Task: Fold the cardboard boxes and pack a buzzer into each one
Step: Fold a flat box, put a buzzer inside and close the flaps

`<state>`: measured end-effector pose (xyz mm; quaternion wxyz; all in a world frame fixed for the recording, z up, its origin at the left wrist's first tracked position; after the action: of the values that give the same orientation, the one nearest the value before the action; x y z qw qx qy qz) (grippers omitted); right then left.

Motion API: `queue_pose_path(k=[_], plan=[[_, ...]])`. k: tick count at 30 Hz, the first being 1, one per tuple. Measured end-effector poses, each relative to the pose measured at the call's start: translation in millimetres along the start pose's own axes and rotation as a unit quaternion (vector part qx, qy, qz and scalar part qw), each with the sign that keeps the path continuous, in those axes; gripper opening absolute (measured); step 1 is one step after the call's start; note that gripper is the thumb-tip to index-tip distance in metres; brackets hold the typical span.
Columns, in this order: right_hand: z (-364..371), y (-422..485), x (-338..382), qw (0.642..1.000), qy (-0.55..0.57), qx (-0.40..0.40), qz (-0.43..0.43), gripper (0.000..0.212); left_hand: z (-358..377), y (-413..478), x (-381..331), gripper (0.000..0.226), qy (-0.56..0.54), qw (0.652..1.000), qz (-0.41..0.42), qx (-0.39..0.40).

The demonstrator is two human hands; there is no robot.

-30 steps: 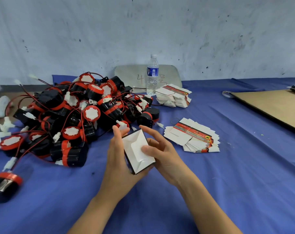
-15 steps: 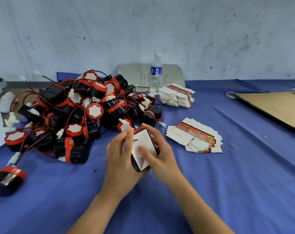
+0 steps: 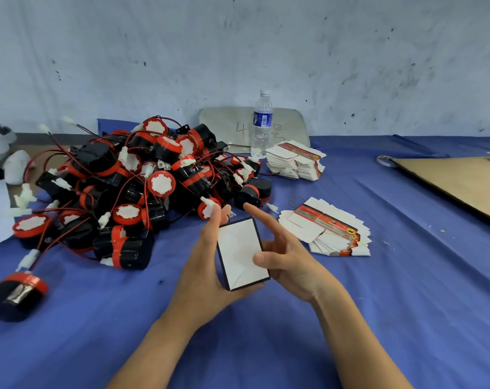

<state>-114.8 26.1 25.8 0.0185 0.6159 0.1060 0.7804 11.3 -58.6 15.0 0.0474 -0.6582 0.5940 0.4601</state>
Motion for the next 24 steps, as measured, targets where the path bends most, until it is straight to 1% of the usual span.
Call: queue_pose_path(k=[3, 5, 6, 7, 8, 9, 10, 11, 12, 13, 14, 15, 16, 18, 20, 21, 22, 24], plan=[[-1, -3, 3, 0.999, 0.020, 0.039, -0.015, 0.083, 1, 1, -1, 0.120, 0.009, 1.000, -0.003, 0.013], [0, -4, 4, 0.999, 0.022, 0.039, -0.026, 0.084, 0, 2, 0, 0.124, 0.016, 0.999, -0.027, 0.032], [-1, -3, 4, 0.999, 0.011, 0.019, -0.033, 0.082, -1, 2, 2, 0.125, 0.036, 0.998, -0.043, 0.041], [-2, -2, 3, 0.999, -0.012, -0.015, -0.044, 0.079, -4, 2, 5, 0.126, 0.082, 0.994, -0.062, 0.044], [-3, -2, 3, 0.995, -0.054, -0.060, -0.060, 0.076, -7, 2, 10, 0.124, 0.145, 0.985, -0.085, 0.035], [-5, -2, 4, 0.984, -0.117, -0.109, -0.077, 0.076, -13, 1, 15, 0.119, 0.203, 0.972, -0.118, 0.005], [-6, -2, 5, 0.962, -0.204, -0.156, -0.087, 0.079, -21, -1, 21, 0.113, 0.241, 0.955, -0.166, -0.048], [-7, -3, 5, 0.928, -0.309, -0.193, -0.083, 0.082, -31, -6, 27, 0.106, 0.258, 0.932, -0.229, -0.111], [-7, -2, 4, 0.885, -0.413, -0.207, -0.062, 0.086, -41, -12, 33, 0.098, 0.258, 0.905, -0.297, -0.162], [-6, 0, 1, 0.842, -0.498, -0.204, -0.035, 0.089, -48, -18, 39, 0.087, 0.244, 0.882, -0.357, -0.190], [-3, 2, -3, 0.811, -0.554, -0.190, -0.008, 0.091, -53, -23, 45, 0.076, 0.226, 0.866, -0.400, -0.198], [-1, 5, -7, 0.791, -0.587, -0.173, 0.014, 0.091, -56, -27, 49, 0.066, 0.217, 0.859, -0.422, -0.193], [1, 7, -10, 0.781, -0.604, -0.158, 0.025, 0.089, -57, -29, 53, 0.060, 0.217, 0.859, -0.423, -0.187], [4, 8, -14, 0.779, -0.609, -0.149, 0.002, 0.081, -54, -28, 54, 0.054, 0.203, 0.877, -0.397, -0.181], [7, 7, -12, 0.791, -0.587, -0.167, -0.045, 0.069, -48, -24, 52, 0.053, 0.133, 0.897, -0.370, -0.202], [8, 6, -10, 0.800, -0.568, -0.182, -0.069, 0.063, -47, -22, 50, 0.053, 0.082, 0.903, -0.352, -0.232], [9, 4, -8, 0.806, -0.549, -0.199, -0.094, 0.056, -46, -20, 47, 0.051, 0.034, 0.908, -0.319, -0.268], [10, 1, -4, 0.816, -0.509, -0.233, -0.144, 0.041, -46, -17, 32, 0.054, -0.017, 0.927, -0.198, -0.317]])
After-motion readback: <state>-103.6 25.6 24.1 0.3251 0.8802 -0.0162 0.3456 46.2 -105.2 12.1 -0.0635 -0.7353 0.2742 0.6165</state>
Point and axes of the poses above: each hand's wrist, its own y-axis towards the middle knuckle, its own z-axis out of the palm, x = y × z, the point moved 3 cm from there along y, towards the middle knuckle, and after that the axes turned 15 degrees about x, right-handed, at the moved point
